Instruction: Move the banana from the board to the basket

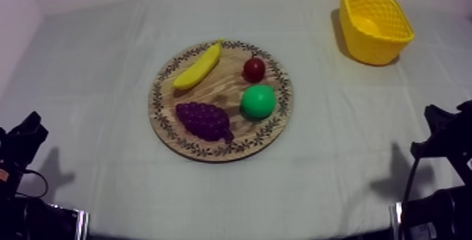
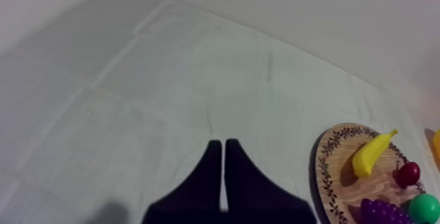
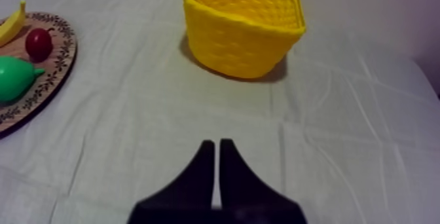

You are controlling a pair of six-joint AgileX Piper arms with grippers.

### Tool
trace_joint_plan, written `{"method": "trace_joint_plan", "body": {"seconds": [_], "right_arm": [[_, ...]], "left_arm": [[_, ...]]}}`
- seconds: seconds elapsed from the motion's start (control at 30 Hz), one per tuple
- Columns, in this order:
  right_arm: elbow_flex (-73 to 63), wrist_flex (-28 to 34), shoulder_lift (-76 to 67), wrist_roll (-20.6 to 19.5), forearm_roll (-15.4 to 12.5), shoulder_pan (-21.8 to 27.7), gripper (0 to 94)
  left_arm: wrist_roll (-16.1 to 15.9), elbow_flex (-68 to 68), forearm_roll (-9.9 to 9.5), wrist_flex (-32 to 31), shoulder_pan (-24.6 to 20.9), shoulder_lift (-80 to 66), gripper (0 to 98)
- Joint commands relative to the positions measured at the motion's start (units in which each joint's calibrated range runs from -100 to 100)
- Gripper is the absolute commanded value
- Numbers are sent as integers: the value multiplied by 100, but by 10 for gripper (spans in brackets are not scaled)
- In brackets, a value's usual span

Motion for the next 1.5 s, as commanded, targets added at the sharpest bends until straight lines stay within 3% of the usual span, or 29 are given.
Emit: {"method": "trace_joint_plan", "body": {"seconds": [0.0, 0.53, 0.83, 1.47], "right_arm": [[2, 0, -4, 0, -1, 2, 6], [2, 0, -4, 3, -1, -3, 6], [2, -5, -20, -11, 3, -319, 6], [2, -8, -13, -6, -1, -83, 6]], "left_arm": [[-2, -1, -3, 0, -2, -5, 1], [-2, -1, -3, 0, -2, -5, 1], [1, -1, -3, 0, -2, -5, 1], [0, -1, -3, 0, -2, -5, 1]]}}
